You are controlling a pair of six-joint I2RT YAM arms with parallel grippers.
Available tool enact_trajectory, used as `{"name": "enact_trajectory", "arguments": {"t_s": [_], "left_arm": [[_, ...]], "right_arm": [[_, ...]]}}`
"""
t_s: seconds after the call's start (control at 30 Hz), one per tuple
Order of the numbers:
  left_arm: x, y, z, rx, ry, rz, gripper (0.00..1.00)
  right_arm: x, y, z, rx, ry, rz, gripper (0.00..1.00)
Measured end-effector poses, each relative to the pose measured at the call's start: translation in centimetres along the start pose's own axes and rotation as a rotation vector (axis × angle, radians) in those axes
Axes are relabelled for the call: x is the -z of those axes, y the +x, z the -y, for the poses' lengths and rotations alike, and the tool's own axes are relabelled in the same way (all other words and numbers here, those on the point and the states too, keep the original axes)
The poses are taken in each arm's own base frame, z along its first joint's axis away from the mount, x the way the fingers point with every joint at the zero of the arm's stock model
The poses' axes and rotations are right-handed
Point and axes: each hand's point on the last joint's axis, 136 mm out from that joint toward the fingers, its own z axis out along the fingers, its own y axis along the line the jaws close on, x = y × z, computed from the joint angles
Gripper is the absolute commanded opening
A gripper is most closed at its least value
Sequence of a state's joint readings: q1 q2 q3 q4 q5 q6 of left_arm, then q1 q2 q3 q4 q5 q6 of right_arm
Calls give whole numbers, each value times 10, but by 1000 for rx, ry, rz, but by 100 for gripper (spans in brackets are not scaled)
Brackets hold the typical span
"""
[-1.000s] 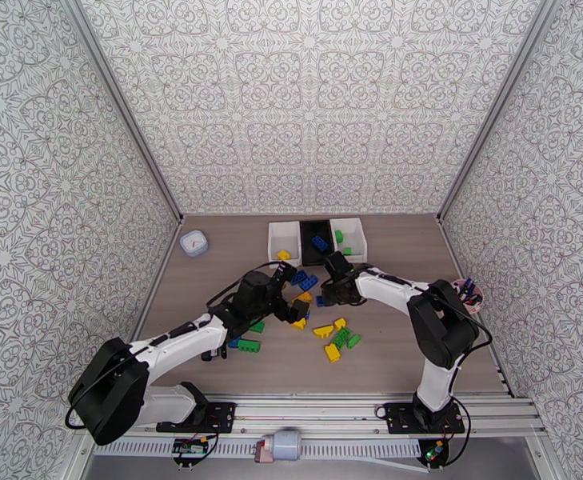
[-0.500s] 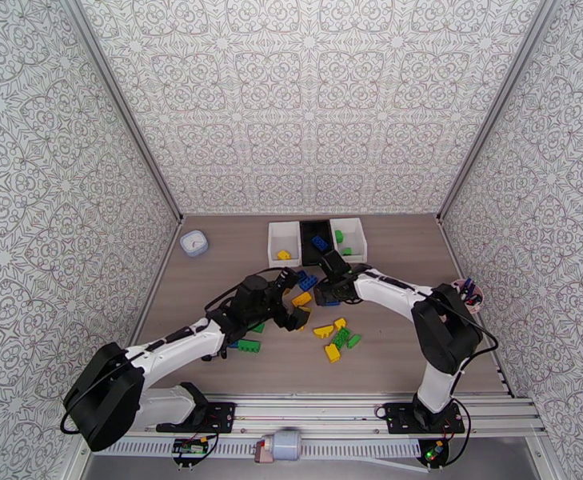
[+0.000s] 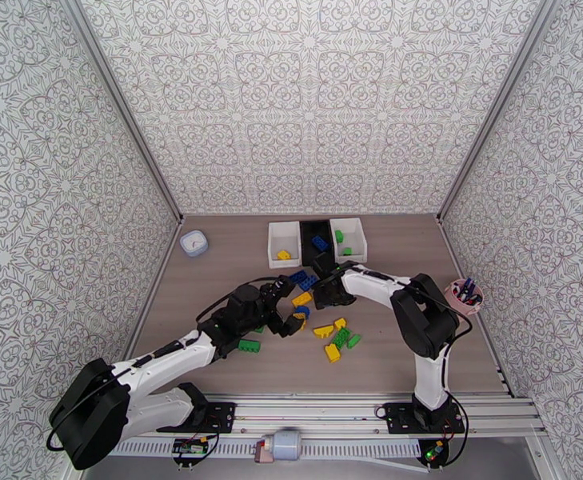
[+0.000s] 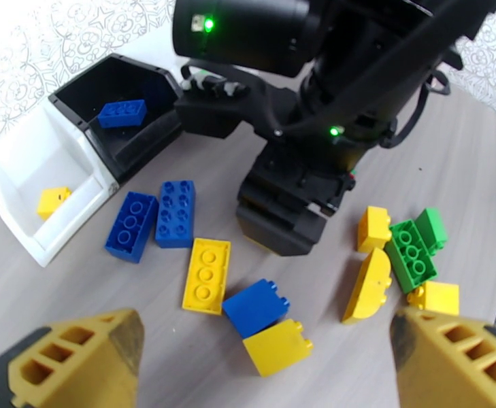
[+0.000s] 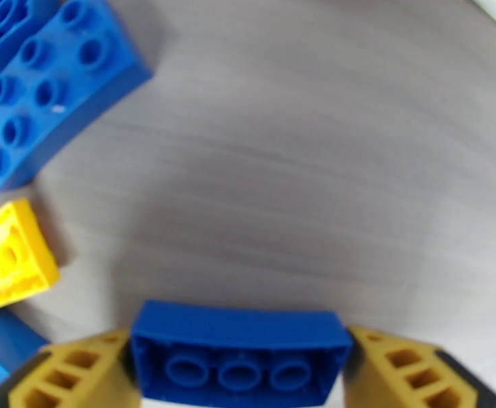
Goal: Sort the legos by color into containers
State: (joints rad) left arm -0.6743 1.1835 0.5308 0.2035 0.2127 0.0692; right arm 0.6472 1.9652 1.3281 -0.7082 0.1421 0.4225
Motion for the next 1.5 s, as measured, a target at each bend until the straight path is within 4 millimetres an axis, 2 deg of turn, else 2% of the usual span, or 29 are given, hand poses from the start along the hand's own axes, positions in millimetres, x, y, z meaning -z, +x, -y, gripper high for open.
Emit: {"name": "enact_trajectory", "arguments": {"t_s": [0.1,0.27,0.37,0.43,0.6,0.73,0.8,0.9,0.97,1.07,1.13,1.27,1.4,1.5], "left_arm": [[0,-3,0,-5,-1,13,100],[0,-4,-1,-7,-10,20,100],[0,-4,-5,-5,-27,20,100],[1,-5,-11,6,-42,26,100],[5,-11,-30,36,-91,54,100],[6,-14,-42,58,-118,69,100],[5,-13,-46,70,-126,67,100],[4,-15,-51,77,-130,71,100],[3,-15,-53,80,-132,72,100],[2,-15,-55,87,-130,71,100],[2,-15,-56,92,-131,71,100],[2,-18,-58,96,-134,80,100],[4,-18,-63,117,-143,83,100],[7,-19,-67,139,-151,93,100]], "right_arm": [[0,0,0,-11,1,-2,60],[2,-1,0,-26,-1,3,58],[10,-7,0,-32,-10,29,57],[21,-18,-3,-38,-25,67,56],[53,-67,-11,-72,-76,213,57],[80,-119,-9,-98,-93,338,57],[87,-144,-7,-105,-96,389,57],[85,-174,-5,-108,-86,435,57],[75,-189,-5,-101,-76,447,57],[57,-204,-7,-82,-63,449,58],[47,-211,-11,-66,-57,446,63],[34,-217,-14,-36,-44,430,78],[39,-217,-14,-30,-43,429,84],[44,-204,-11,-28,-46,413,88]]}}
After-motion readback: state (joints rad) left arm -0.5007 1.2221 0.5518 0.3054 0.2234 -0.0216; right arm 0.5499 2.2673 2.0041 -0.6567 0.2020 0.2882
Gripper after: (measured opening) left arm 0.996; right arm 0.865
